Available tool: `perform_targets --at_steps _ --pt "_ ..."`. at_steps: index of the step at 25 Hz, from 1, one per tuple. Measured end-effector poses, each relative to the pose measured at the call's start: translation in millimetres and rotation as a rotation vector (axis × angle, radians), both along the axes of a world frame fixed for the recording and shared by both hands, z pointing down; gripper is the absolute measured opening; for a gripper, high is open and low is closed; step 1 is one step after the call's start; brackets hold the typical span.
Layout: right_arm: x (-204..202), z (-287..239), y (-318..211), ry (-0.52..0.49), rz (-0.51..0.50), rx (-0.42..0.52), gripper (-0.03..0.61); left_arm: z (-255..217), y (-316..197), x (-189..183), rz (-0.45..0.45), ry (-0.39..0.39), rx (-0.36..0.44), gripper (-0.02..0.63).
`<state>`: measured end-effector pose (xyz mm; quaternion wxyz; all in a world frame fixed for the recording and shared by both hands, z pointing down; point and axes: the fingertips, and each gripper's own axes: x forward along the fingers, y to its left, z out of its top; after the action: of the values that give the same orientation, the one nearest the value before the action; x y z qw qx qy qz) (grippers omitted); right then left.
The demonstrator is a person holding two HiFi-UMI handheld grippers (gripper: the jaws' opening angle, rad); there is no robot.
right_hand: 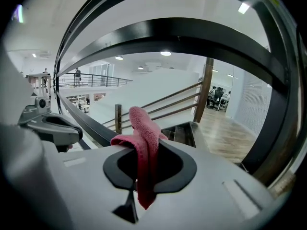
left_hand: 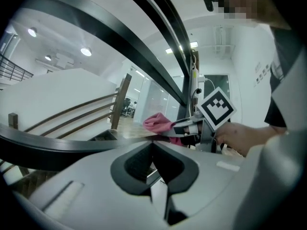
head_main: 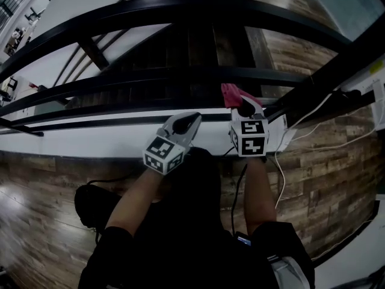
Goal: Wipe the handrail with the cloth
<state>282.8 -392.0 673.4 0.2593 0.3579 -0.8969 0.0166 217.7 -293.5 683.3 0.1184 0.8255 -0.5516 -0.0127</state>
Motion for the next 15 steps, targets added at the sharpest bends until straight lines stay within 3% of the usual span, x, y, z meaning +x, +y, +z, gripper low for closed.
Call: perform_targets --at_steps 11,15 --pt "-38 3 25 -0.008 -0.078 -0.009 0.041 3 14 -26 -0.049 0.006 -0.002 0.000" --pt "-49 3 33 -0.006 -0.101 -0.008 0.041 7 20 -33 -0.043 -0.043 -0.011 0.000"
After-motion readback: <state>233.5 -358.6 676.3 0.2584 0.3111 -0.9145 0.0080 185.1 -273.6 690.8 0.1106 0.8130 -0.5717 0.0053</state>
